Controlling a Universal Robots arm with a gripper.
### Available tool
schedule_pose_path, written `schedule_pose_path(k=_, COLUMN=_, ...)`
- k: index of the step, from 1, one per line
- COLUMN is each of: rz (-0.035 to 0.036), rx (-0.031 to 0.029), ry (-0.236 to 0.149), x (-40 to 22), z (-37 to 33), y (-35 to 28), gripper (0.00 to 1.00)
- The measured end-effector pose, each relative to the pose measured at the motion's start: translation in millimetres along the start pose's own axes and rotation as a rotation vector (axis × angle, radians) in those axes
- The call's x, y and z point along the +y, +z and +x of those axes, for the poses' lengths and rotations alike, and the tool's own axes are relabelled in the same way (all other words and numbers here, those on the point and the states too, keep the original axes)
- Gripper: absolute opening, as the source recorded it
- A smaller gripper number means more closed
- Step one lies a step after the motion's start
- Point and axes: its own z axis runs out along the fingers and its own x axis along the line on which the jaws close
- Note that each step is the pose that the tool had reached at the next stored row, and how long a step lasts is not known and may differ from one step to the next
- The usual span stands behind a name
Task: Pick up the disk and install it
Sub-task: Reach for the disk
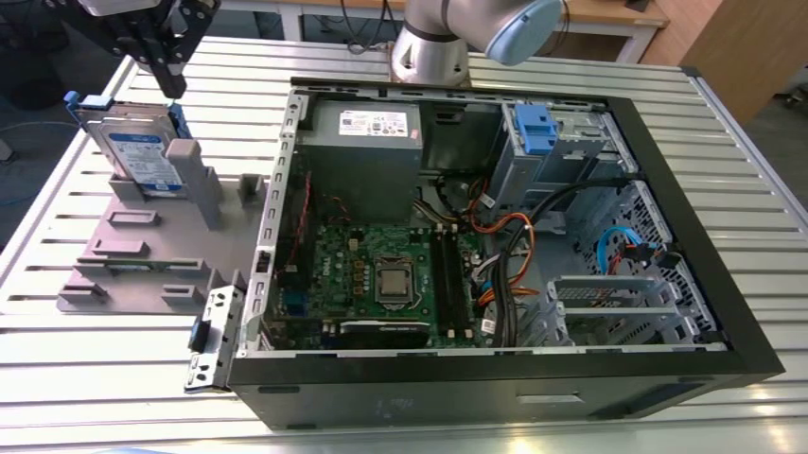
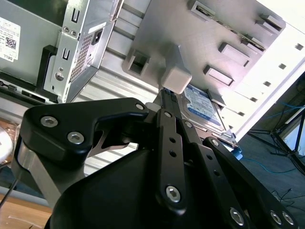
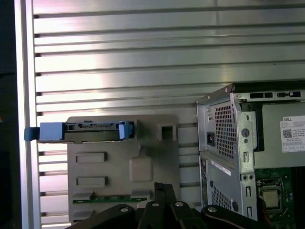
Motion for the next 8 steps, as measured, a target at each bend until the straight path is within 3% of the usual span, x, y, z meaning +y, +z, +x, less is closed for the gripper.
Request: schedule_pose_path(k=8, rz=-0.0001, rx=0.0, ry=0.0, x=-0.2, z=2.1, y=0.2, gripper=0.11)
